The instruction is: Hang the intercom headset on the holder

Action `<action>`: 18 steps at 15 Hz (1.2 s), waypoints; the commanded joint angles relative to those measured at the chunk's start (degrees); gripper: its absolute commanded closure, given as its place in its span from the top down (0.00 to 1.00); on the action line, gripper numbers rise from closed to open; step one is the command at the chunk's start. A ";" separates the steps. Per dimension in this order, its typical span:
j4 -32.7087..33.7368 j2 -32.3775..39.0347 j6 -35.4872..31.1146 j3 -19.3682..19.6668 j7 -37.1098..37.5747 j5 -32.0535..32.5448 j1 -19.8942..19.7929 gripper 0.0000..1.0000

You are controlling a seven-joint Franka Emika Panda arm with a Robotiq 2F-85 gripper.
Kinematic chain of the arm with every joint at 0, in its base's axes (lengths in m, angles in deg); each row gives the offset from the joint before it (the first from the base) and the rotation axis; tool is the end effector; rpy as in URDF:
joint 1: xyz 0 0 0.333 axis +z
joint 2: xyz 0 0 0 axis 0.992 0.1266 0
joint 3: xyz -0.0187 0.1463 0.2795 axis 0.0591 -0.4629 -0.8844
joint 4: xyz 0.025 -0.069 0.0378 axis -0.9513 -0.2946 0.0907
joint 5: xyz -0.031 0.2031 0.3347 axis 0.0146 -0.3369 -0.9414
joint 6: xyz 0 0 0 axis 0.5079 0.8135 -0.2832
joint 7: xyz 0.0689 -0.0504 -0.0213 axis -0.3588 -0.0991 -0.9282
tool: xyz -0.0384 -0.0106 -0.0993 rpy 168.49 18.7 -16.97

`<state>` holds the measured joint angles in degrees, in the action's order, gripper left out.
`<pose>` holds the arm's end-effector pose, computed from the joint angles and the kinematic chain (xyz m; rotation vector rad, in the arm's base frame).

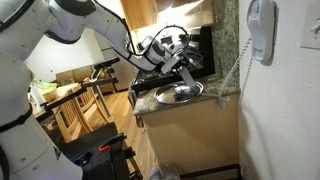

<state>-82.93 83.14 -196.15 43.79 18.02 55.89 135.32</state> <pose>0.6427 0.3414 0.1753 2.3395 1.1952 0.7780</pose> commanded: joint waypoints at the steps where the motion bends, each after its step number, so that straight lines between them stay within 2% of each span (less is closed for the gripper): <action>1: 4.93 -1.78 2.49 -9.93 -3.07 2.90 -7.63 0.34; 4: 7.84 -0.51 4.95 -17.17 -4.36 2.82 -13.73 0.34; 7: 9.58 0.38 7.28 -21.45 -5.17 3.71 -17.91 0.34; 15: 17.59 6.51 12.82 -28.21 -5.15 4.71 -24.53 0.34; 18: 20.23 8.48 13.12 -28.54 -4.67 4.82 -24.98 0.34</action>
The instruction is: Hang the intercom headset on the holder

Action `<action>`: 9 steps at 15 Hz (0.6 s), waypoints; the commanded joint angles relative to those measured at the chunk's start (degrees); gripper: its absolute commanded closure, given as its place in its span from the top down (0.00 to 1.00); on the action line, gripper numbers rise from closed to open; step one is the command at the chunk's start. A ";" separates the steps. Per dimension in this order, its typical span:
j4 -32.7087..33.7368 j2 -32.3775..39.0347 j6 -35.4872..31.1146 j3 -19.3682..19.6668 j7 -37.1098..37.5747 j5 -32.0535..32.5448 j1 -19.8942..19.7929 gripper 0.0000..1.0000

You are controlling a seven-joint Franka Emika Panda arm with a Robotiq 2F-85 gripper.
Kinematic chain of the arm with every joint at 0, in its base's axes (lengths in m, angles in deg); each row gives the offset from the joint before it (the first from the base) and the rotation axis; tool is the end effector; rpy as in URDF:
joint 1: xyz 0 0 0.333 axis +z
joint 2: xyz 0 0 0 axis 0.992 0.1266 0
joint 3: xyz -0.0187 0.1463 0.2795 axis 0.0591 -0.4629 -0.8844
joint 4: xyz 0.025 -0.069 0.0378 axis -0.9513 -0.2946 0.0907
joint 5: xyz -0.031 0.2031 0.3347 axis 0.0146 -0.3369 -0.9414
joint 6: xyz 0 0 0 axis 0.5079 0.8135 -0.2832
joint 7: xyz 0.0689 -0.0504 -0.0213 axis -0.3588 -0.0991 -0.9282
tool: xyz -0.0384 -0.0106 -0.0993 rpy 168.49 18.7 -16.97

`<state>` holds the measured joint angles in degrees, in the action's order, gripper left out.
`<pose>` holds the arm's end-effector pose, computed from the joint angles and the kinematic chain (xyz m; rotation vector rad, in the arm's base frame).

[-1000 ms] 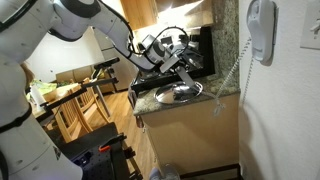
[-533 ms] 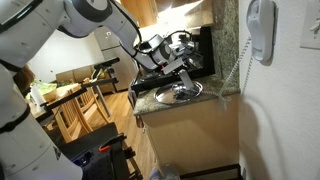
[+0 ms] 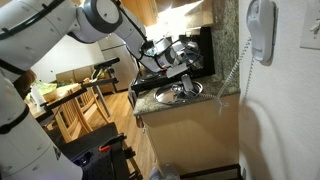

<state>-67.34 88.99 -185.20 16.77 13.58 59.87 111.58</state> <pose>0.6844 0.3322 0.1242 2.6409 1.1915 0.6229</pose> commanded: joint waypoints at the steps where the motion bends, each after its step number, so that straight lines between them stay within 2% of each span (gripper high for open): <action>1: 5.17 2.83 2.66 -1.25 -0.02 1.06 -1.08 0.84; 2: 5.38 2.74 3.15 -0.74 0.34 1.37 -0.75 0.86; 4: 5.48 2.45 3.87 -0.11 0.65 2.02 -0.46 1.00; 9: 3.66 0.44 3.73 2.68 2.32 4.76 1.38 1.00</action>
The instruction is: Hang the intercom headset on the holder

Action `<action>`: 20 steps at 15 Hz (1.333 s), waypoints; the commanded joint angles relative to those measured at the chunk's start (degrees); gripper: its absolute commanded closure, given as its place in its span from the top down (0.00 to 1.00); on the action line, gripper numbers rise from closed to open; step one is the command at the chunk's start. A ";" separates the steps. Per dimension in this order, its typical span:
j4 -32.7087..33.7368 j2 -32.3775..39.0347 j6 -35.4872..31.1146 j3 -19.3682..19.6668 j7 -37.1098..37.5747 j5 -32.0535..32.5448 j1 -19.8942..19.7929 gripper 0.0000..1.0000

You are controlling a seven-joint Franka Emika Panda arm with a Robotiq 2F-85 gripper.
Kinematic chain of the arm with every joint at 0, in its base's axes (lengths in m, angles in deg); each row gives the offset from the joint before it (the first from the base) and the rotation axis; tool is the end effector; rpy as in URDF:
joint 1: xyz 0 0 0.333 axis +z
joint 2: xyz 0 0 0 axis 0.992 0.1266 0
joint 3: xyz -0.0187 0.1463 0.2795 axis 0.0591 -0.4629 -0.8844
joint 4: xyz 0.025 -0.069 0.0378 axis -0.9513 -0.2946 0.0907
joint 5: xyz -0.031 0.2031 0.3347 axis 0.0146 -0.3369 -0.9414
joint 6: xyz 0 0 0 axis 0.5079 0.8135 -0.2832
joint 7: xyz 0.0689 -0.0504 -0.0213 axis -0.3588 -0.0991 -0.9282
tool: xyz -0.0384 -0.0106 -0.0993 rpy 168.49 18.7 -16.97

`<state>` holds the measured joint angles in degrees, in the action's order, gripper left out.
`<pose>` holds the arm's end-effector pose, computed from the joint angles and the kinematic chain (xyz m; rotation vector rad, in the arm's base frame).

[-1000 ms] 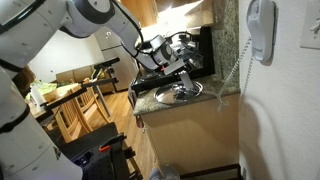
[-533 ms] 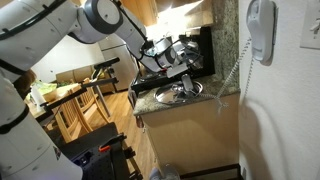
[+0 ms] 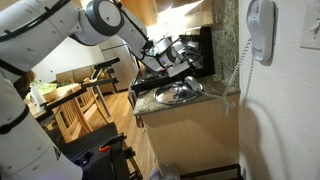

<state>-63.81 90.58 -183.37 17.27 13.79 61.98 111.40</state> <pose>0.6952 0.3317 0.1267 2.5942 1.2012 0.6236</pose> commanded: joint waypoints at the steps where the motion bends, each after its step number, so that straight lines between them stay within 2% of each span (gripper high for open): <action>1: -0.50 -1.81 1.51 3.14 2.49 3.69 2.20 1.00; 5: -2.96 -4.26 1.63 9.59 3.05 6.07 6.27 1.00; 12: -9.26 -7.51 0.78 15.20 4.00 5.80 10.34 1.00; 14: -11.90 -8.43 -1.71 21.06 9.77 6.99 14.16 1.00; 16: -15.34 -10.38 -3.19 25.27 18.15 11.86 17.30 1.00; 20: -24.15 -13.94 -6.46 36.58 33.04 19.53 27.12 1.00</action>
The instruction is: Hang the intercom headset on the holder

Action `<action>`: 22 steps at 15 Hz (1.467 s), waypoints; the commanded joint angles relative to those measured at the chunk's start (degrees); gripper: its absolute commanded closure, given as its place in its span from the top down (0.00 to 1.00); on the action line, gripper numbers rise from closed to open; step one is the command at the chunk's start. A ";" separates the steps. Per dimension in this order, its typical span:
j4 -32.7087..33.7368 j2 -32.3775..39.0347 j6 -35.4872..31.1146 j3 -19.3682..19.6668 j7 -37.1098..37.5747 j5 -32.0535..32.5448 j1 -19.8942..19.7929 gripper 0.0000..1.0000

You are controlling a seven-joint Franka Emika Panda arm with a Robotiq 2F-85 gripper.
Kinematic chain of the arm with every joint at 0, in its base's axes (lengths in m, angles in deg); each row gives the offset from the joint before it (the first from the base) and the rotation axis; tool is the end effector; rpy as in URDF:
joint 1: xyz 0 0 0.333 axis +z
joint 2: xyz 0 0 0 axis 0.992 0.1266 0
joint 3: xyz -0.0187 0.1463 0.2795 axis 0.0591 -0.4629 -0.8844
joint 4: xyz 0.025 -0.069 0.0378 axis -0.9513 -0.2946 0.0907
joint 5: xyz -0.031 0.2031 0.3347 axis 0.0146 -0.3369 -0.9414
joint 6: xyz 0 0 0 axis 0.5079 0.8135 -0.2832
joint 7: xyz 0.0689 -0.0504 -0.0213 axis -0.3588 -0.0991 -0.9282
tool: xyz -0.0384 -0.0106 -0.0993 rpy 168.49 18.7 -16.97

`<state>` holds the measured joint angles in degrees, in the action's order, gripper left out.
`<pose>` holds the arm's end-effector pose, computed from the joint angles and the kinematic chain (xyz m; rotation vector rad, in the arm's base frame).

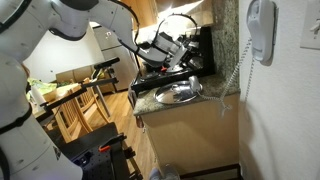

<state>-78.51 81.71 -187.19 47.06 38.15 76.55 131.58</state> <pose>0.6819 0.2917 0.2097 2.2428 0.9358 0.7596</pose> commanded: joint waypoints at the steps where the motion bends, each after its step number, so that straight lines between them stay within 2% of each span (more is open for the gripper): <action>1: -12.01 -5.84 -3.14 9.68 11.85 6.66 9.75 1.00; 6: -24.85 -6.49 -6.45 23.53 25.79 12.46 23.90 1.00; 9: -35.58 -3.42 -11.24 35.46 37.18 16.46 36.75 1.00; 13: -49.88 3.57 -16.42 49.23 51.27 19.83 53.24 1.00; 16: -61.66 11.48 -19.84 57.52 60.22 19.57 65.80 1.00; 19: -70.61 18.96 -22.54 61.47 66.40 18.46 74.43 1.00; 20: -65.54 11.61 -19.22 59.00 62.14 19.05 70.05 1.00; 22: -67.56 13.68 -19.43 59.17 62.90 18.85 72.66 1.00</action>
<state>-146.06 95.39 -206.62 106.21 101.04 95.40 204.24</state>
